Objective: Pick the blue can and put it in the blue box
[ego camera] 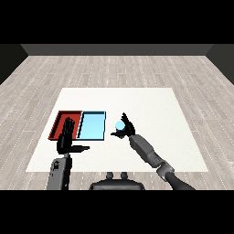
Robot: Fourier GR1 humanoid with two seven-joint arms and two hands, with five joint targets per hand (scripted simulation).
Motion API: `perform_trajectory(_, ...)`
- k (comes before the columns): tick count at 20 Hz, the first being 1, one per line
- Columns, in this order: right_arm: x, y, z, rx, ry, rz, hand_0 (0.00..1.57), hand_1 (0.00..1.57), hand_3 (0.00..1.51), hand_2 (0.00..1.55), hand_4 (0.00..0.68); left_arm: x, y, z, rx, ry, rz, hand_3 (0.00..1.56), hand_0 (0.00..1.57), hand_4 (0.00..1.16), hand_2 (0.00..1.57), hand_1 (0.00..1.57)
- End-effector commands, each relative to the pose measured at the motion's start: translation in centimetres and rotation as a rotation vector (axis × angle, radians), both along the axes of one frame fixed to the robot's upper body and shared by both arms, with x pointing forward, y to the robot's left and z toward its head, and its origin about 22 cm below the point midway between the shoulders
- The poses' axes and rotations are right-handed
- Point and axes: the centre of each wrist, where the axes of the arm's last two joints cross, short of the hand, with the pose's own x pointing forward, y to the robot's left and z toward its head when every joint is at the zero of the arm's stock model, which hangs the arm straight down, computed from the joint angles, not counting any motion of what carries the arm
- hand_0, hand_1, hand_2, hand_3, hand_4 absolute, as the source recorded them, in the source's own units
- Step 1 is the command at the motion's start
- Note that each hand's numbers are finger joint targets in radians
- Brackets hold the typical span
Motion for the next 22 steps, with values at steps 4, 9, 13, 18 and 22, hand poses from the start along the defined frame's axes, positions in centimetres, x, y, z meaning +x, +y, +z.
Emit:
perform_trajectory(4,0.9,1.4,0.8,-0.017,0.007,0.014,0.00,0.00,0.00,0.00,0.000,1.5,-0.2,-0.3,0.002,-0.007,0.018,0.00,0.00,0.00,0.00,0.00)
perform_trajectory(9,0.7,0.5,-0.5,-0.250,0.080,-0.141,1.57,1.57,1.51,1.55,0.538,1.3,0.6,1.7,-0.016,-0.011,0.030,0.00,0.00,0.00,0.00,0.00)
perform_trajectory(13,0.2,1.4,-0.5,-0.410,0.084,-0.112,1.50,1.50,1.50,1.54,0.533,0.7,-0.1,0.8,-0.020,-0.010,0.029,0.00,0.00,0.00,0.00,0.00)
perform_trajectory(18,0.3,0.7,-1.1,-0.471,0.116,-0.127,1.52,1.52,1.49,1.53,0.527,-0.7,2.2,0.5,-0.002,-0.002,0.026,0.00,0.00,0.00,0.00,0.00)
perform_trajectory(22,1.0,2.5,1.1,-0.400,0.033,-0.103,1.46,1.46,1.43,1.49,0.544,0.1,-0.1,0.4,-0.003,0.002,0.014,0.00,0.00,0.00,0.00,0.00)
